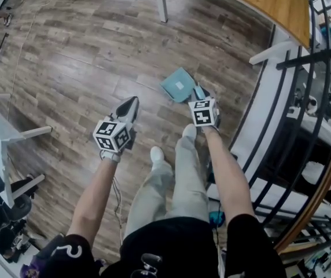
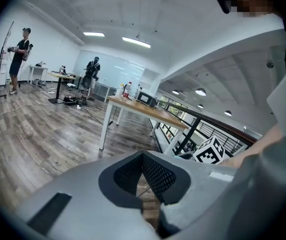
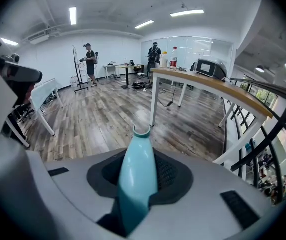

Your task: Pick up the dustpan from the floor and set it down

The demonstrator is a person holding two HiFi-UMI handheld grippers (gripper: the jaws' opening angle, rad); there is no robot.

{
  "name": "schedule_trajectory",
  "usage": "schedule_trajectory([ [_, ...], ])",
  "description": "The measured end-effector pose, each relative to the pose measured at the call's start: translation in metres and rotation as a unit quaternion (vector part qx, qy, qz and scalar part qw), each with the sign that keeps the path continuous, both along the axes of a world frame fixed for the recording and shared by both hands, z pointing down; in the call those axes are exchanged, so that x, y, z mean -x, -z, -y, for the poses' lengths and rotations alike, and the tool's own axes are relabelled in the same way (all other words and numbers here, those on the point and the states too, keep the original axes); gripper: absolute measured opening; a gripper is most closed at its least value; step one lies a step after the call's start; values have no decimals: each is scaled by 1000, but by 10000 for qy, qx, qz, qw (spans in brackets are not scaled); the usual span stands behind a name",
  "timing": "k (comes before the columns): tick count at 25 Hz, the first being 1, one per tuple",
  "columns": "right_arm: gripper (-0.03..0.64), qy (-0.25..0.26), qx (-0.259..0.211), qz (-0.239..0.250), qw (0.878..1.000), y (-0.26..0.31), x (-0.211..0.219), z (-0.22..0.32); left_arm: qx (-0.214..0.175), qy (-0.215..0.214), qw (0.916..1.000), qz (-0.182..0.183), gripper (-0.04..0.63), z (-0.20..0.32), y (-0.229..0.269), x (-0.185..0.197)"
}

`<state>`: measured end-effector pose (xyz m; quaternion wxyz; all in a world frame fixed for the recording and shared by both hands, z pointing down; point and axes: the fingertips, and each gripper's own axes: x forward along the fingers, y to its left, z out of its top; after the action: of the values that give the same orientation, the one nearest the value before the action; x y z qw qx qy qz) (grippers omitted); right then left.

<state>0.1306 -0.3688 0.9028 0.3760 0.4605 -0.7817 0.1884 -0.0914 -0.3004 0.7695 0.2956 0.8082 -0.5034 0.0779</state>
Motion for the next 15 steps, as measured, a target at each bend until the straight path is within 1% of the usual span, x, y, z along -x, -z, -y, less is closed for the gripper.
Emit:
schedule_trajectory([
  [9,92,-62,98,-36,9999,-24,-2,-17,84,5,10000,-2,-2,-9,-10,3],
  [15,94,-88,269,-36,9996,-32,-8,-29,145,-27,9999,-47,-2,-11,-13,-1],
])
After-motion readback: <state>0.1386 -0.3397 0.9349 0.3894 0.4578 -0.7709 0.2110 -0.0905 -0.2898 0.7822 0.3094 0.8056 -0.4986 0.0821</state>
